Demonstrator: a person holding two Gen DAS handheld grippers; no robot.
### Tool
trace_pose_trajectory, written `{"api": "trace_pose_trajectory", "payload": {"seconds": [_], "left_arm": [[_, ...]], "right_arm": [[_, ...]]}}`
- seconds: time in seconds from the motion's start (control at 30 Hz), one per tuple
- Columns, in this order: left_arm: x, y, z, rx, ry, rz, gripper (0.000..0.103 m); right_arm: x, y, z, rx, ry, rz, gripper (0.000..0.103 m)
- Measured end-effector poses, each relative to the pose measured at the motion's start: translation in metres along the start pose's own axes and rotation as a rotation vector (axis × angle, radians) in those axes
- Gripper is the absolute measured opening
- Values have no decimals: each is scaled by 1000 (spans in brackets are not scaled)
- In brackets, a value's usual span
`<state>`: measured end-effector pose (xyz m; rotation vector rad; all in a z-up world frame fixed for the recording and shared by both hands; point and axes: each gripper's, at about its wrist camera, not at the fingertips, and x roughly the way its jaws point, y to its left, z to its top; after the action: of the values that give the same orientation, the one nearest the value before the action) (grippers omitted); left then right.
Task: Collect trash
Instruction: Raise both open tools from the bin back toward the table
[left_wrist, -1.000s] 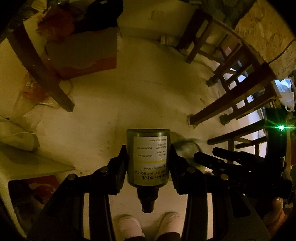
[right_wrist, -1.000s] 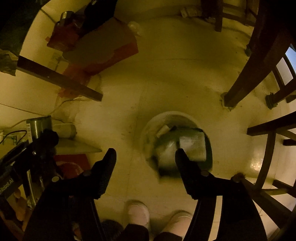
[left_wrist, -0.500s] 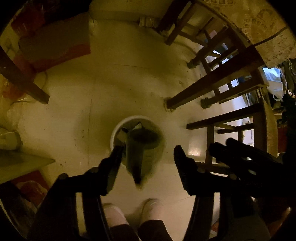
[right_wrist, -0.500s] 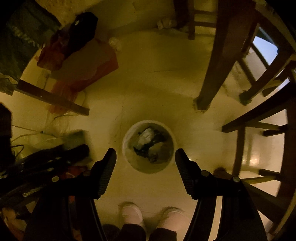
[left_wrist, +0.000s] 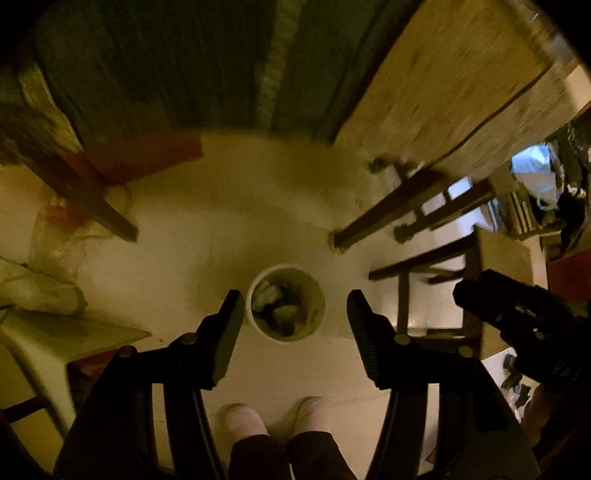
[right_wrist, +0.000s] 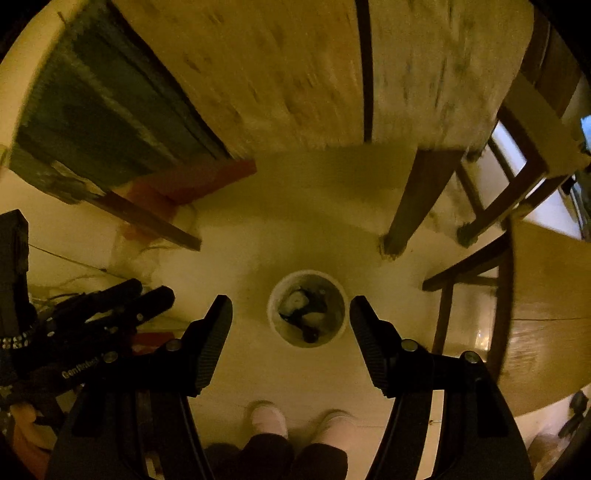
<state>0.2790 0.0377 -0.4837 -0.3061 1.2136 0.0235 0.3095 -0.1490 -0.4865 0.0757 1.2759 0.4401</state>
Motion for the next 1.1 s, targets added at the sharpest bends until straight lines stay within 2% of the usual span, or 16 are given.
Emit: {"api": "trace_pose_trajectory", "payload": {"seconds": [0.23,0.4,0.7,0.9,1.1], "left_arm": [[-121,-17,23,28,-149,-2,57],[-211,-34,29,69,-260,-8,57],[-354,-54,26,110,-454,-30,57],[-442,-62,25,151,-622,-28,57],[-507,-58,15,199,-772,-44,57]], "right_arm": [[-89,33,16,-22,-77,0,62],[-158,56,26,-46,-146,0,62],[-302,110,30,-110,-373,-4,62],[-375,144,27,-142,-515,-24,62],[-430,172,23,-176,-658,-74,62]]}}
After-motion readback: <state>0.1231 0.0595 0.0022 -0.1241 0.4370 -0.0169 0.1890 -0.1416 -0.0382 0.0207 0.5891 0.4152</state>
